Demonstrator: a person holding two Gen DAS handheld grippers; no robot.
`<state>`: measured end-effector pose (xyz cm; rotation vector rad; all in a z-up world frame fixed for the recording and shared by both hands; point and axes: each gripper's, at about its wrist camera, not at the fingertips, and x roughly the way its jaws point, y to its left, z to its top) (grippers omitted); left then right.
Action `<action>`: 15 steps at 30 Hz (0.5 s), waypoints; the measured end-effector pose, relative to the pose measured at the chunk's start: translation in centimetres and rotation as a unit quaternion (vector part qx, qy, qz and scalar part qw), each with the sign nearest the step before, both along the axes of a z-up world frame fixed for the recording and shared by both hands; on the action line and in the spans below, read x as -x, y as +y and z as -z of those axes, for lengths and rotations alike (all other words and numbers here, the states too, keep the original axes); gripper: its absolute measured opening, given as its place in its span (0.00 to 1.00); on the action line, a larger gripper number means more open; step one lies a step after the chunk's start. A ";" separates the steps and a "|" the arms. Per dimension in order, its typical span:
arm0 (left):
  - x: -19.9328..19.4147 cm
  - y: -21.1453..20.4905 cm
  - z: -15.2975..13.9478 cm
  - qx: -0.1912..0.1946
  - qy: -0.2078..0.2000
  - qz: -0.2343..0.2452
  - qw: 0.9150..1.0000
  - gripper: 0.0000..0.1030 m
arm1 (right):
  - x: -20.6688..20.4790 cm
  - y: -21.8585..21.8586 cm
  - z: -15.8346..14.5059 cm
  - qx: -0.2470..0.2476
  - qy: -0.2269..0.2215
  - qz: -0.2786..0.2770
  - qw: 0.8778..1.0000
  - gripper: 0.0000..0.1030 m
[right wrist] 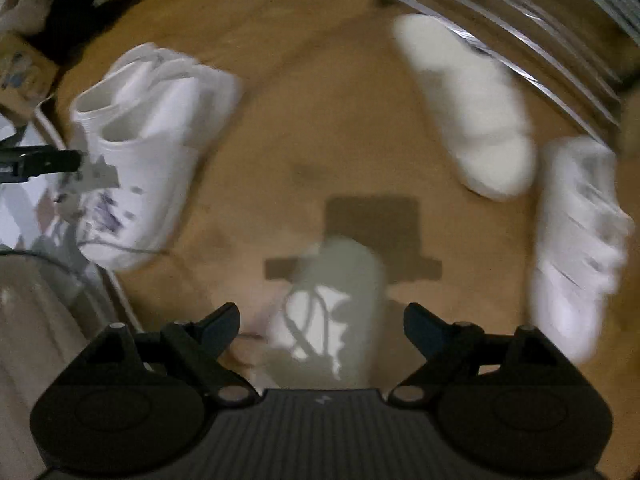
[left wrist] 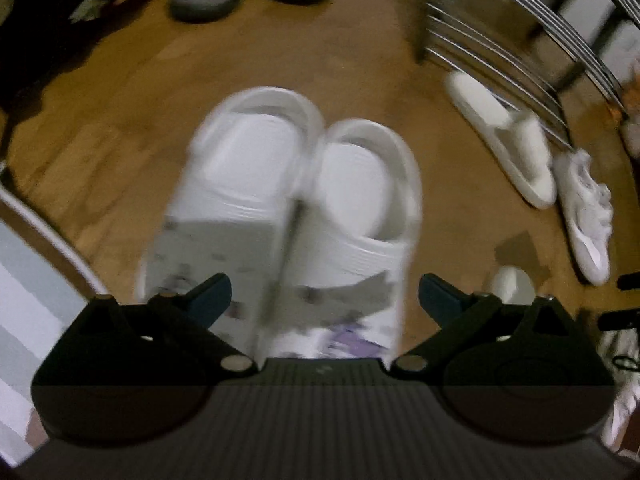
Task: Organize scattered shoes
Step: 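Grasp the white NEON slide with the right gripper and carry it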
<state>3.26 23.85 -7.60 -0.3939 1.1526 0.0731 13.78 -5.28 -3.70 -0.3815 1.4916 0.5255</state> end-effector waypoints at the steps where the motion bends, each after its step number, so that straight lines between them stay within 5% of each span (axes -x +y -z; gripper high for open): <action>1: -0.1 -1.4 0.1 -0.009 0.005 0.014 1.000 1.00 | 0.7 -2.4 -0.2 -0.026 0.012 0.014 1.000 0.88; 6: -1.0 -7.2 0.8 -0.041 0.027 0.085 0.995 1.00 | 4.9 -8.6 2.3 -0.152 -0.015 0.090 0.984 0.89; 11: -1.9 -11.7 2.2 -0.034 0.034 0.133 0.990 1.00 | 7.5 -12.2 6.1 -0.174 0.030 0.116 0.977 0.87; 15: -1.7 -11.8 3.5 -0.002 0.032 0.130 0.991 1.00 | 10.2 -10.8 7.9 -0.174 0.005 0.077 0.982 0.85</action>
